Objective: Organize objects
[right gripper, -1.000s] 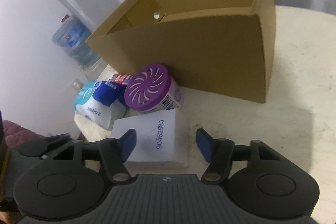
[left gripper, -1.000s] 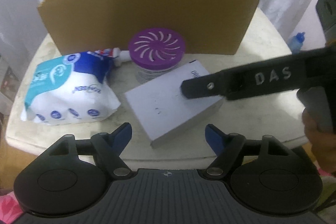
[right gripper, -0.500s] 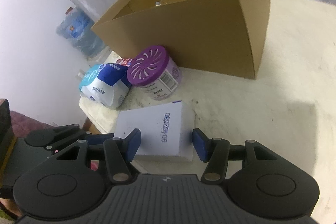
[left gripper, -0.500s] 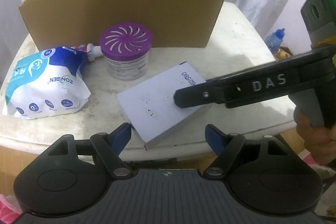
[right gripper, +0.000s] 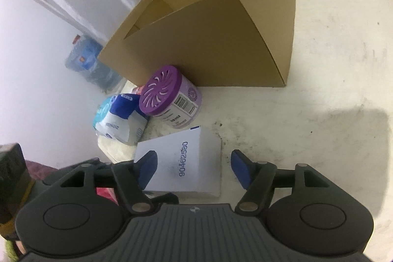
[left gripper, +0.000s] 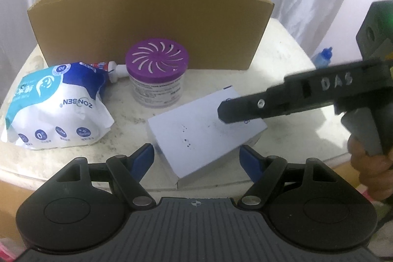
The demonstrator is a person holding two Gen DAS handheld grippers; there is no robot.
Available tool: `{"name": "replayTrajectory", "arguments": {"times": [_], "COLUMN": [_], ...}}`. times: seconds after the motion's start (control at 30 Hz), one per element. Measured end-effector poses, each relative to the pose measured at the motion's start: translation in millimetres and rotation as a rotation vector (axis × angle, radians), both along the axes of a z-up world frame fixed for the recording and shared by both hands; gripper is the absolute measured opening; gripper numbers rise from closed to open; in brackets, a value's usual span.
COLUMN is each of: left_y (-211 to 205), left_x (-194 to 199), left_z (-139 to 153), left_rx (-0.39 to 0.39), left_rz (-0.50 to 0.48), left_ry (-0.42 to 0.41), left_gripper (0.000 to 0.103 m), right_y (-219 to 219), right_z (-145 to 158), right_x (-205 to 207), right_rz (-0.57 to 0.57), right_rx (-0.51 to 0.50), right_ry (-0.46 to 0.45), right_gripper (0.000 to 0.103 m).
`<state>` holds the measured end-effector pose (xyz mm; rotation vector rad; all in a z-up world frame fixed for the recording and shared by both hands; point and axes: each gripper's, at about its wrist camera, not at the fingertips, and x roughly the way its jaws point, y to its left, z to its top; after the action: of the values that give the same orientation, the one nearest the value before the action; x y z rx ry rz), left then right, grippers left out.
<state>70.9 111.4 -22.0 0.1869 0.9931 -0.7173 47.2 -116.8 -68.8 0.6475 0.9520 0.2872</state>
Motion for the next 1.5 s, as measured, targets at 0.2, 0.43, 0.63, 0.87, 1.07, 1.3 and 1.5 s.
{"name": "replayTrajectory", "arguments": {"times": [0.2,0.43,0.63,0.87,1.07,1.3,1.5], "left_y": [-4.0,-9.7,-17.2,-13.2,-9.8,-8.4,-9.4], "left_x": [-2.3,-10.7,-16.7,-28.6,-38.9,-40.1,-35.1], "left_z": [2.9,2.8,3.2,7.5,10.9,11.1,8.2], "left_rx": [0.069,0.089,0.110,0.099,0.093,0.085,0.100], "left_rz": [-0.004,-0.010,0.011,0.042,0.057,0.054,0.048], "left_ry": [-0.008,-0.030,-0.051,-0.028,-0.005,-0.006,-0.005], "left_gripper": [0.077,0.067,0.061,0.058,0.058,0.059,0.061], "right_y": [-4.8,4.5,17.6,20.1,24.2,26.8,26.6], "right_z": [-3.0,2.9,6.3,10.3,11.6,12.8,13.0], "right_x": [-1.1,-1.0,-3.4,-4.5,-12.7,-14.0,-17.0], "right_rz": [-0.018,0.016,0.078,0.113,0.120,0.108,0.085], "right_rx": [0.041,-0.022,-0.100,-0.128,-0.140,-0.153,-0.159], "right_ry": [0.001,-0.003,-0.022,-0.023,-0.032,-0.039,-0.044], "right_gripper": [0.070,0.066,0.060,0.061,0.061,0.061,0.061]}}
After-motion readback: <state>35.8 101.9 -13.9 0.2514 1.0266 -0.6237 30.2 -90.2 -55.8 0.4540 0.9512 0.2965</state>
